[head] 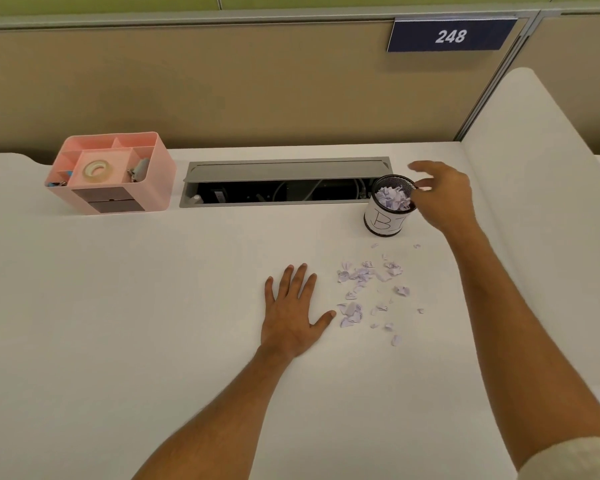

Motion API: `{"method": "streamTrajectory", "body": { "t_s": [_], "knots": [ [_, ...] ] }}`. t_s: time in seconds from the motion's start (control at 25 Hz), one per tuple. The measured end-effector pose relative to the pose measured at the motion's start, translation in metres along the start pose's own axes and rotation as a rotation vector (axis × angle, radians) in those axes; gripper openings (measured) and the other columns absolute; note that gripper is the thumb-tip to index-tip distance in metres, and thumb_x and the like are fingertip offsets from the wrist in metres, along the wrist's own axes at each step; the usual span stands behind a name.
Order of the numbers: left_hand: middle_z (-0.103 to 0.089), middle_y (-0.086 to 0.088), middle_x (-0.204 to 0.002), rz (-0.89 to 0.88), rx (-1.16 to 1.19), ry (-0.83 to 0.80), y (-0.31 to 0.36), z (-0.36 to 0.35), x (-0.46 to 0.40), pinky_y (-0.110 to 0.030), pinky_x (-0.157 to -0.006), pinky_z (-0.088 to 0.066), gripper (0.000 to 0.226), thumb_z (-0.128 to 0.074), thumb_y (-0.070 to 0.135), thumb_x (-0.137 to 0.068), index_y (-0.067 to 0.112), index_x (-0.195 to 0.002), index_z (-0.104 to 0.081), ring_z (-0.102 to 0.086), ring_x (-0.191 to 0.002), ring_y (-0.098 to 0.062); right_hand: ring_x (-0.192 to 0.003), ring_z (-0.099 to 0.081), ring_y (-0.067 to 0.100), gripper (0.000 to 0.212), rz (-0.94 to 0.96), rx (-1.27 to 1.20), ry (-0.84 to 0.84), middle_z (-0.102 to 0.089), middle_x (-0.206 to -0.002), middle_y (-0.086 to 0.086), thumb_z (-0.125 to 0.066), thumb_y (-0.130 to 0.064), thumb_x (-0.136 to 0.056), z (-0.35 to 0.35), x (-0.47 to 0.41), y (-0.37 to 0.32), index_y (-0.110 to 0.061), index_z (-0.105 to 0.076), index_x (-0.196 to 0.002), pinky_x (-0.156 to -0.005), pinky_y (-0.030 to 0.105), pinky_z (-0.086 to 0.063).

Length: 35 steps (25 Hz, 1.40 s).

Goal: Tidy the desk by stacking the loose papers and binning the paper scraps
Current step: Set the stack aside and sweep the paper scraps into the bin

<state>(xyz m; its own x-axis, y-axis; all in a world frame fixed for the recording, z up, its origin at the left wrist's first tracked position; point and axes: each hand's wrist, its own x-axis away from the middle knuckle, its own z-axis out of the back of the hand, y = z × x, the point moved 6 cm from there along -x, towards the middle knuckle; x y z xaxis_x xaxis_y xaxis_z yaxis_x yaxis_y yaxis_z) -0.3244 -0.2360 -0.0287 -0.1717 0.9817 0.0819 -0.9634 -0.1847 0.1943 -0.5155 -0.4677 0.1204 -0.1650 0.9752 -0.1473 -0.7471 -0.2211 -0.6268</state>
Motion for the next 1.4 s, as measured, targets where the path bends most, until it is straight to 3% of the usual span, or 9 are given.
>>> {"method": "streamTrajectory", "body": {
  "t_s": [0.12, 0.2, 0.36, 0.6, 0.8, 0.96, 1.16, 1.28, 1.4],
  "knots": [
    [-0.006, 0.002, -0.164, 0.001, -0.008, -0.007, 0.000, -0.001, 0.000, -0.052, -0.119, 0.002, 0.084, -0.019, 0.075, -0.087, 0.024, -0.153, -0.023, 0.003, -0.151, -0.019, -0.099, -0.067, 0.022, 0.032, -0.289, -0.194, 0.158, -0.073, -0.105, 0.004, -0.055, -0.011, -0.080, 0.006, 0.028, 0.052, -0.017, -0.071, -0.107, -0.091, 0.029, -0.048],
    [-0.005, 0.003, -0.164, -0.002, -0.006, -0.008, 0.000, -0.001, 0.000, -0.052, -0.119, 0.003, 0.084, -0.019, 0.075, -0.087, 0.024, -0.153, -0.023, 0.004, -0.151, -0.019, -0.112, -0.061, 0.031, 0.035, -0.392, -0.076, 0.090, -0.068, -0.118, 0.013, -0.056, -0.027, -0.088, -0.016, 0.057, 0.080, -0.010, -0.067, -0.117, -0.096, 0.033, -0.043],
    [-0.008, 0.002, -0.164, -0.002, 0.002, 0.005, 0.000, 0.000, 0.000, -0.052, -0.119, 0.003, 0.084, -0.021, 0.074, -0.086, 0.023, -0.152, -0.025, 0.002, -0.151, -0.019, -0.139, -0.032, 0.035, 0.082, -0.204, 0.201, -0.173, -0.037, -0.150, 0.021, -0.028, -0.060, -0.088, -0.077, 0.099, 0.088, 0.001, -0.039, -0.142, -0.114, 0.046, -0.024],
    [-0.016, 0.000, -0.162, -0.013, 0.007, 0.052, 0.002, 0.001, -0.001, -0.054, -0.119, -0.006, 0.084, -0.017, 0.075, -0.087, 0.022, -0.150, -0.033, -0.007, -0.150, -0.021, -0.148, -0.017, 0.024, 0.090, 0.143, 0.334, -0.299, -0.019, -0.160, 0.009, -0.010, -0.071, -0.088, -0.122, 0.139, 0.046, -0.009, -0.021, -0.152, -0.120, 0.037, -0.011],
    [-0.015, 0.000, -0.163, -0.013, -0.003, 0.047, 0.001, 0.001, -0.001, -0.054, -0.119, -0.006, 0.088, -0.009, 0.076, -0.085, 0.022, -0.151, -0.030, -0.007, -0.150, -0.022, -0.149, -0.010, 0.021, 0.091, 0.186, 0.293, -0.388, -0.012, -0.162, 0.005, -0.012, -0.081, -0.082, -0.134, 0.122, 0.031, -0.024, -0.019, -0.153, -0.121, 0.040, -0.008],
    [-0.017, -0.001, -0.162, -0.008, -0.003, 0.038, 0.000, -0.001, 0.000, -0.054, -0.119, -0.006, 0.082, -0.021, 0.074, -0.087, 0.022, -0.151, -0.031, -0.008, -0.150, -0.022, -0.148, -0.020, 0.024, 0.069, 0.430, 0.299, -0.467, -0.025, -0.159, 0.003, -0.029, -0.066, -0.091, -0.143, 0.147, 0.014, -0.027, -0.038, -0.147, -0.120, 0.043, -0.021],
    [-0.016, 0.000, -0.162, -0.009, -0.005, 0.039, 0.001, -0.001, -0.001, -0.054, -0.119, -0.006, 0.084, -0.018, 0.075, -0.087, 0.022, -0.151, -0.030, -0.007, -0.150, -0.022, -0.131, -0.050, 0.026, 0.040, 0.570, 0.325, -0.305, -0.051, -0.143, 0.005, -0.041, -0.035, -0.097, -0.120, 0.194, 0.024, -0.019, -0.062, -0.128, -0.109, 0.041, -0.040],
    [-0.016, 0.000, -0.162, -0.009, 0.006, 0.051, 0.001, 0.001, 0.000, -0.054, -0.119, -0.006, 0.088, -0.011, 0.079, -0.086, 0.022, -0.150, -0.031, -0.006, -0.151, -0.021, -0.137, -0.041, 0.028, 0.051, 0.393, 0.316, -0.217, -0.042, -0.150, 0.005, -0.043, -0.050, -0.094, -0.083, 0.207, 0.044, -0.023, -0.056, -0.135, -0.114, 0.045, -0.032],
    [-0.017, 0.001, -0.162, -0.012, 0.019, 0.060, 0.001, 0.000, 0.001, -0.054, -0.120, -0.004, 0.088, -0.012, 0.079, -0.086, 0.022, -0.150, -0.032, -0.005, -0.151, -0.020, -0.147, -0.016, 0.029, 0.091, 0.089, 0.318, -0.242, -0.016, -0.161, 0.006, -0.040, -0.081, -0.078, -0.063, 0.231, 0.069, -0.029, -0.026, -0.151, -0.118, 0.046, -0.020]
  ]
}}
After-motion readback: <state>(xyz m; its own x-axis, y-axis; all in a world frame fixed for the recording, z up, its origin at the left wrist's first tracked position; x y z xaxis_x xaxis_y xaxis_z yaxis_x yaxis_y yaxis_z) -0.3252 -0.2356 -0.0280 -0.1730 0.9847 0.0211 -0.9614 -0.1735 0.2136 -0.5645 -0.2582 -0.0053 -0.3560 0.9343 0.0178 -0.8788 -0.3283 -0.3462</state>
